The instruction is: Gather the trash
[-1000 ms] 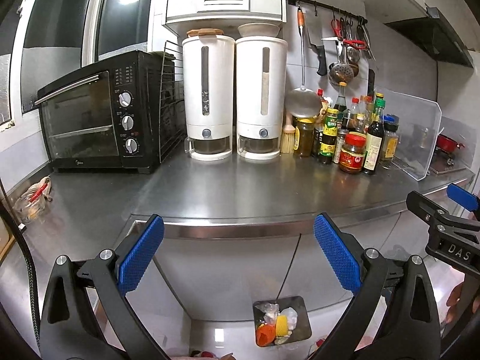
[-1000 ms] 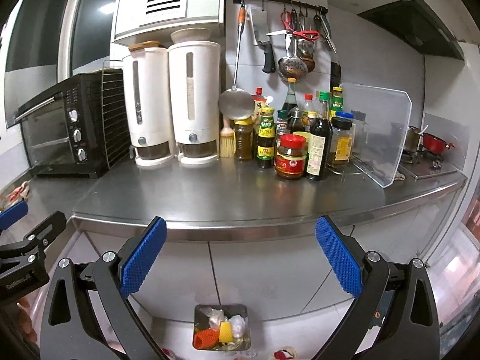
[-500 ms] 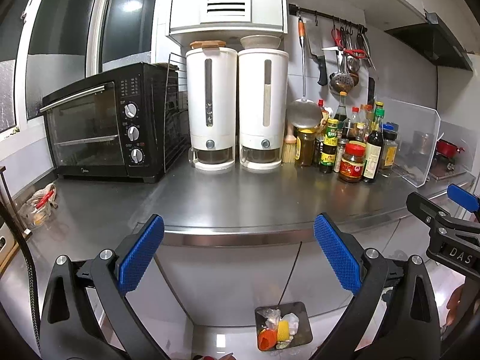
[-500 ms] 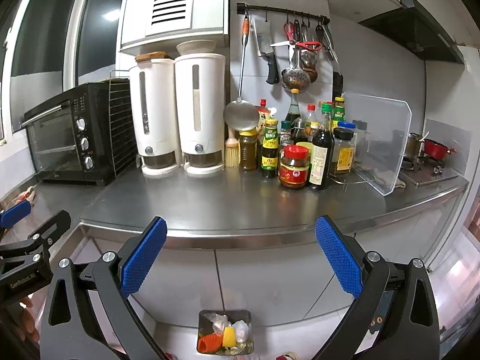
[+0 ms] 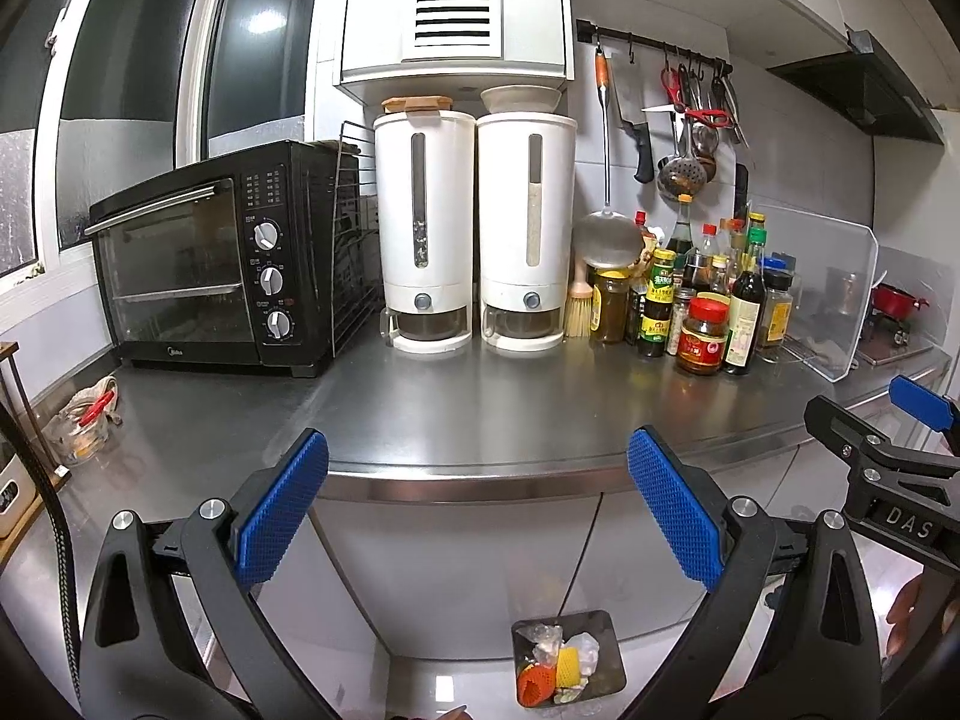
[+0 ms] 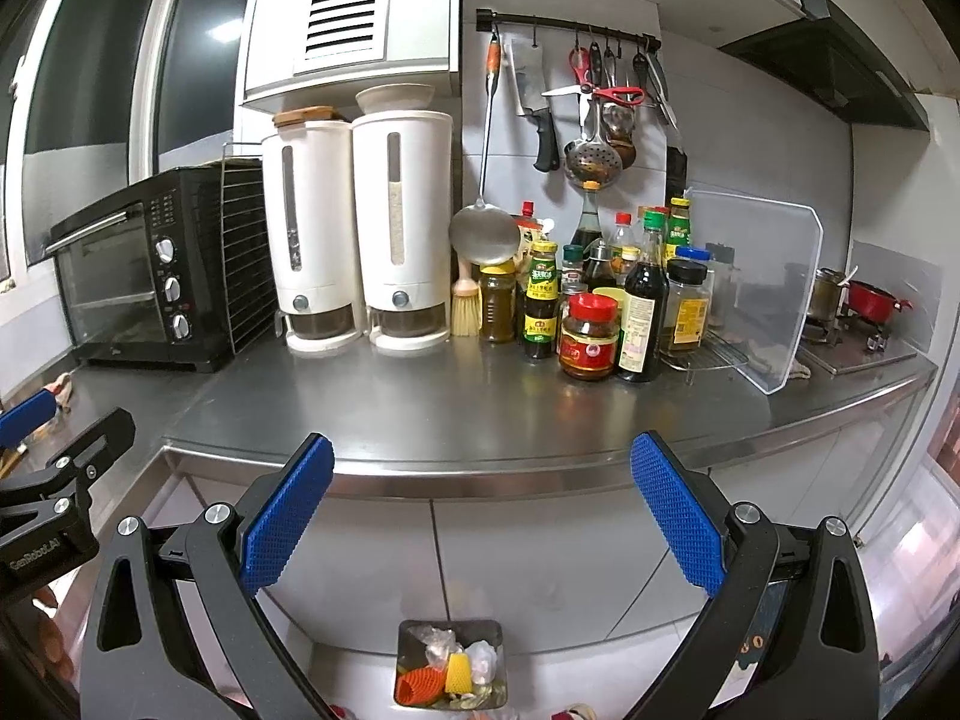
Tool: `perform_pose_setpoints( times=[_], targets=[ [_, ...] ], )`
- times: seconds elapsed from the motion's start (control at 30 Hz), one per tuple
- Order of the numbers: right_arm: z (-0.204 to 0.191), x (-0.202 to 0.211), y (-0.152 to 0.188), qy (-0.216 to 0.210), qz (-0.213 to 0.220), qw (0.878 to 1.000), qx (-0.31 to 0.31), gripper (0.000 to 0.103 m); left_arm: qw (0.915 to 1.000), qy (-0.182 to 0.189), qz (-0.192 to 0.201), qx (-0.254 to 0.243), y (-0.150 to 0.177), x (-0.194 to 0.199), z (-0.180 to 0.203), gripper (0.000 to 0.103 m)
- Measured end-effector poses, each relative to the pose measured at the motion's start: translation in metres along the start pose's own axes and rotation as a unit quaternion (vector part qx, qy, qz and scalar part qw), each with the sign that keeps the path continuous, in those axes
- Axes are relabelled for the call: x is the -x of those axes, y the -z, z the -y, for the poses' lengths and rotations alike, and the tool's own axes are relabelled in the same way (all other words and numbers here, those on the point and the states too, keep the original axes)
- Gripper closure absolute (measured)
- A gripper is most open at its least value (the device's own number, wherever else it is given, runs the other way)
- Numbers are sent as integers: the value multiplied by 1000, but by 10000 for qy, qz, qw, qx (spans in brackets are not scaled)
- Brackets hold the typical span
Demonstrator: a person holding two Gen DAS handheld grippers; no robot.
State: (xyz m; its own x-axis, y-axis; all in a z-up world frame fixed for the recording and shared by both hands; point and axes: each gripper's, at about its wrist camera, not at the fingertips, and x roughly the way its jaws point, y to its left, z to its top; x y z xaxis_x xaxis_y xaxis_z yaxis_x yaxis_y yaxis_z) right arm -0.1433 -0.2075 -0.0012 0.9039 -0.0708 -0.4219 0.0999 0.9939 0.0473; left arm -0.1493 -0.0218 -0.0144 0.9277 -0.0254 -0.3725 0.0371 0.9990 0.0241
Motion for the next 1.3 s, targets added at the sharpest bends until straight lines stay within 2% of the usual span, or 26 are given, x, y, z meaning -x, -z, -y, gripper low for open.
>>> perform_pose_setpoints(
  times=[1.3],
  targets=[
    [1, 6, 1, 50, 42, 9999, -155, 3, 10000, -11, 15, 51, 0, 4, -4, 8]
  ],
)
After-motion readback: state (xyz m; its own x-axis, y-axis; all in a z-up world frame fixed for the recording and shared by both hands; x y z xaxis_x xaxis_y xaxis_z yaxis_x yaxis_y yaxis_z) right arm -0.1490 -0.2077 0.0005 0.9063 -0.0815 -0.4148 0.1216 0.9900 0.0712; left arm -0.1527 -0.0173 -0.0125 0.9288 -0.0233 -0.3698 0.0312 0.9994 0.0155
